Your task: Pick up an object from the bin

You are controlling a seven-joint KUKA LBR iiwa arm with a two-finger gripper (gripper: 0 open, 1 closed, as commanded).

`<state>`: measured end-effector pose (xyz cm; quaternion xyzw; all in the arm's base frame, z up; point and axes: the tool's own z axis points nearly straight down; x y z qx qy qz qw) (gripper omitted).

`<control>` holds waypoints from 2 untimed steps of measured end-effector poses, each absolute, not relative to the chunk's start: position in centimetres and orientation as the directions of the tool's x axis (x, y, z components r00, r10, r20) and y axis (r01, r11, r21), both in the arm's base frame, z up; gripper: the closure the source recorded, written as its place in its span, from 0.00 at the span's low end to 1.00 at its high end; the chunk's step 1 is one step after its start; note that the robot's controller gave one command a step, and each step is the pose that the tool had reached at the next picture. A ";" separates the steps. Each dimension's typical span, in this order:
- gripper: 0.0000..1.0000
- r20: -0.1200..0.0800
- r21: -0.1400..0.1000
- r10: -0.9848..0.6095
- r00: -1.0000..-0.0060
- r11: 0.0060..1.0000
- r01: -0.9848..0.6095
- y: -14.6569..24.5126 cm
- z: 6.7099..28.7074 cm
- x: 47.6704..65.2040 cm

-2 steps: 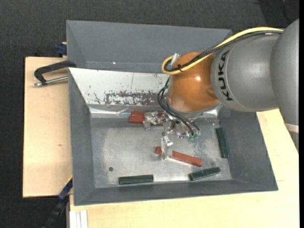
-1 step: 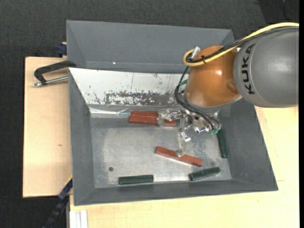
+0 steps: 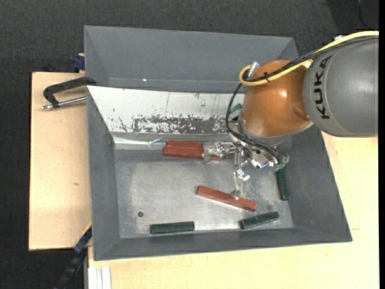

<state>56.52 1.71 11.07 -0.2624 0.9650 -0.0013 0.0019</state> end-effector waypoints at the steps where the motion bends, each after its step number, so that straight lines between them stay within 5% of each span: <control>1: 0.00 -0.005 0.000 -0.481 -0.876 0.877 -0.481 1.0 8.2 53.2; 2: 1.00 -0.004 0.001 -0.454 -0.891 0.891 -0.454 2.9 7.1 52.5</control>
Offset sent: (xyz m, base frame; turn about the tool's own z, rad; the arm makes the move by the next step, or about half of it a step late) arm -0.0414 0.0105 -0.0407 0.0595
